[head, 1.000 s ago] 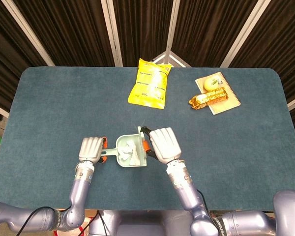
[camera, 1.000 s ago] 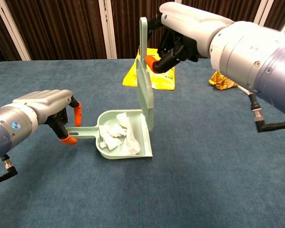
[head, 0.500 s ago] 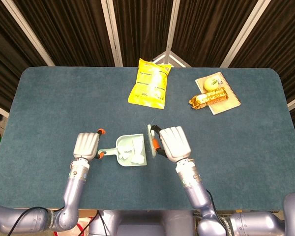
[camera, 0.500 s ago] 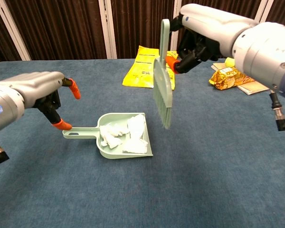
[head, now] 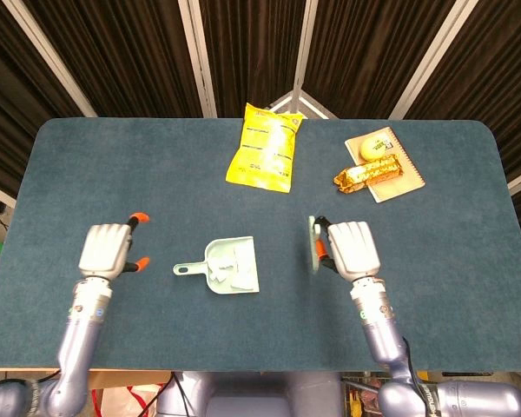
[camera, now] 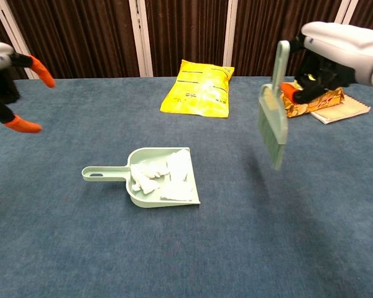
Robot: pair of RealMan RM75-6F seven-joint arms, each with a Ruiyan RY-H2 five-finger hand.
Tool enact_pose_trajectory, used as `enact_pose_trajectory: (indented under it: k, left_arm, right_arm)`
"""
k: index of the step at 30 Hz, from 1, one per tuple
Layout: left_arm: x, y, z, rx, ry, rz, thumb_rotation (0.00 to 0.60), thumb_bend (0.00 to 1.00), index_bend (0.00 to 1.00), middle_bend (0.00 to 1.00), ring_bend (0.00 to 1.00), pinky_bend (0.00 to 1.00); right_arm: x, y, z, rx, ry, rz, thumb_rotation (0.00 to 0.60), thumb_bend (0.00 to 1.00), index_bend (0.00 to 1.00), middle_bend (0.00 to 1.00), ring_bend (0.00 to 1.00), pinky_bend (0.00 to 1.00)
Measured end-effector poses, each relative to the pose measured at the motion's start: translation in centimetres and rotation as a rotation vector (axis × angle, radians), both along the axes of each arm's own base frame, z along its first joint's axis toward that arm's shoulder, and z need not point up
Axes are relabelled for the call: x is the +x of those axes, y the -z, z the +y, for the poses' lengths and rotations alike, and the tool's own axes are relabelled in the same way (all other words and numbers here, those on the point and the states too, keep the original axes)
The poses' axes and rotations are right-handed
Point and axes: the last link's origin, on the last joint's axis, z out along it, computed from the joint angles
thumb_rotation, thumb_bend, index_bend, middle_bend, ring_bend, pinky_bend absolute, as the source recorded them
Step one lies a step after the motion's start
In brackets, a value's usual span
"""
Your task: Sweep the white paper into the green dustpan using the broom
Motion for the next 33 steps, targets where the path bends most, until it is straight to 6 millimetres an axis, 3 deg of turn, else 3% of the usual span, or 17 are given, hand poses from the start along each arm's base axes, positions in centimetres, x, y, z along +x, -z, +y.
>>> enact_pose_trajectory:
  k: [7,9,12,14,16,18,21,27,33]
  left_arm:
    - [-2.5,-3.6,-2.0,0.03,0.029,-0.018,0.6,0.0,0.29,0.95,0.97,1.0]
    - [-3.1,-4.3,-2.5,0.035,0.039,-0.02,0.6,0.0,0.29,0.9,0.93,1.0]
    - [-3.9,-5.0,-3.4,0.038,0.05,-0.035,0.6,0.0,0.26,0.81,0.85,0.95]
    - [-4.6,-5.6,-4.0,0.041,0.051,-0.038,0.6,0.0,0.2,0.69,0.73,0.87]
    - [-5.2,-6.1,-4.5,0.044,0.049,-0.034,0.6,0.0,0.15,0.58,0.65,0.8]
    - [-5.6,-6.3,-4.9,0.045,0.047,-0.038,0.6,0.0,0.1,0.46,0.56,0.69]
    - [-5.8,-6.6,-5.5,0.044,0.052,-0.041,0.6,0.0,0.09,0.3,0.39,0.54]
    - [-6.5,-6.9,-6.7,0.03,0.049,-0.055,0.6,0.0,0.08,0.11,0.14,0.3]
    - [-7.3,-7.0,-7.8,0.009,0.049,-0.056,0.6,0.0,0.06,0.02,0.07,0.23]
  right_arm:
    - [-2.3,-0.7,0.0,-0.04,0.026,0.062,0.6,0.53,0.78,0.9,0.9,0.84]
    - [-2.6,-0.9,0.0,-0.06,0.023,0.093,0.6,0.53,0.7,0.86,0.84,0.77]
    - [-3.2,-1.1,0.2,-0.086,0.019,0.142,0.6,0.53,0.41,0.62,0.59,0.58]
    - [-3.4,-1.0,0.4,-0.089,0.021,0.163,0.6,0.53,0.14,0.38,0.34,0.38]
    - [-3.7,-0.9,0.6,-0.082,0.029,0.184,0.6,0.53,0.02,0.23,0.18,0.23]
    - [-3.8,-0.7,0.8,-0.067,0.049,0.196,0.6,0.53,0.0,0.11,0.06,0.12]
    - [-3.9,-0.5,1.2,-0.042,0.08,0.21,0.6,0.49,0.0,0.02,0.0,0.06]
    - [-3.9,-0.9,1.7,-0.035,0.094,0.209,0.6,0.42,0.0,0.0,0.0,0.05]
    - [-4.6,-1.6,2.1,-0.04,0.102,0.198,0.6,0.42,0.0,0.0,0.0,0.05]
